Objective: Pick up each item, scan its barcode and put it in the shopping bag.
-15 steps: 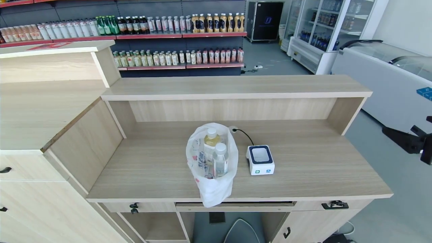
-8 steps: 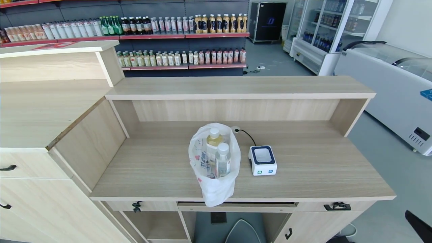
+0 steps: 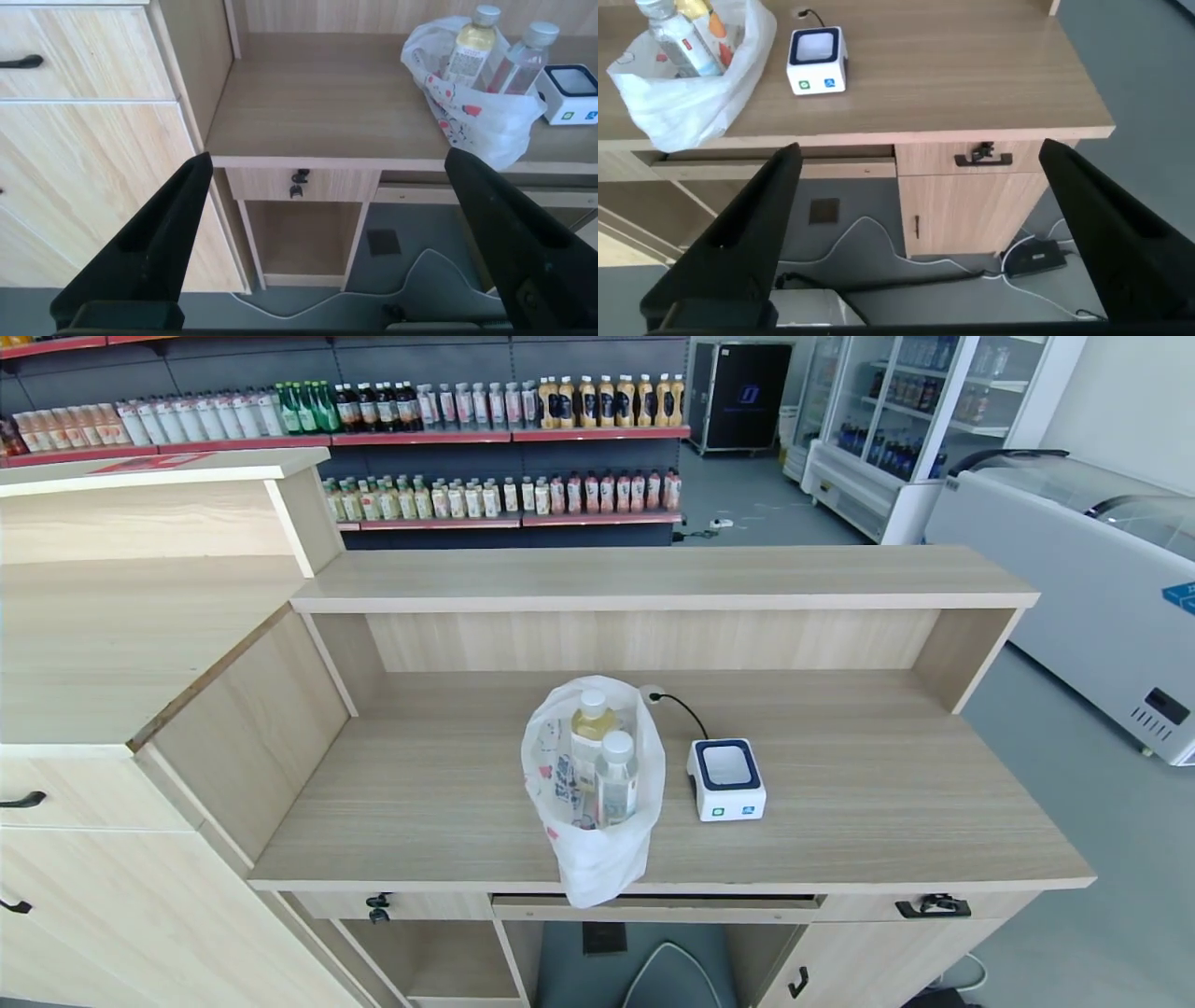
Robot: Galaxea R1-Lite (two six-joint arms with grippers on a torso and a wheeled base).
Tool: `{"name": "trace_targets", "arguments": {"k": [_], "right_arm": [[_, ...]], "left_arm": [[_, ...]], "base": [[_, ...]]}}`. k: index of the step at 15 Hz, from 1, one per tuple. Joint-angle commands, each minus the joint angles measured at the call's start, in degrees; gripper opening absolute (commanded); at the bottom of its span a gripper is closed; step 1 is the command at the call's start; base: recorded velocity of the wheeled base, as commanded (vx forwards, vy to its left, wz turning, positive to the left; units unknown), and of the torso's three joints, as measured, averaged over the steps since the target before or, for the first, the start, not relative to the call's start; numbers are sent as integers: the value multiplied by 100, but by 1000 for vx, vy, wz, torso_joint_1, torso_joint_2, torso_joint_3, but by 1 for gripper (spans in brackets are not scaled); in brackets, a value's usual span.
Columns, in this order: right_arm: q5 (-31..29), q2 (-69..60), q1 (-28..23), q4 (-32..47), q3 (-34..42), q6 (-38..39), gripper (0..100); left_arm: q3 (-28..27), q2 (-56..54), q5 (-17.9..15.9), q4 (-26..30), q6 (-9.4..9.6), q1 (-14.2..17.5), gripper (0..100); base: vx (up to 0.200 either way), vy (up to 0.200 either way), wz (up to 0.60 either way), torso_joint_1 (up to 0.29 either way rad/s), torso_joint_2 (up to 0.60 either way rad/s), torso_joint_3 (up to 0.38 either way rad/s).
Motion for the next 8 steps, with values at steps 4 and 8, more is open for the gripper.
{"name": "trace_targets", "arguments": {"k": [4,8], "right_arm": [[-3,-285,22,4,2,18,100],[-3,-294,13,4,2,18,100]], "left_arm": [[0,-2,0,-1,0,0,100],[0,-2,0,-1,0,0,100]], "base": [[0,0,0,0,0,0],[0,0,0,0,0,0]]}}
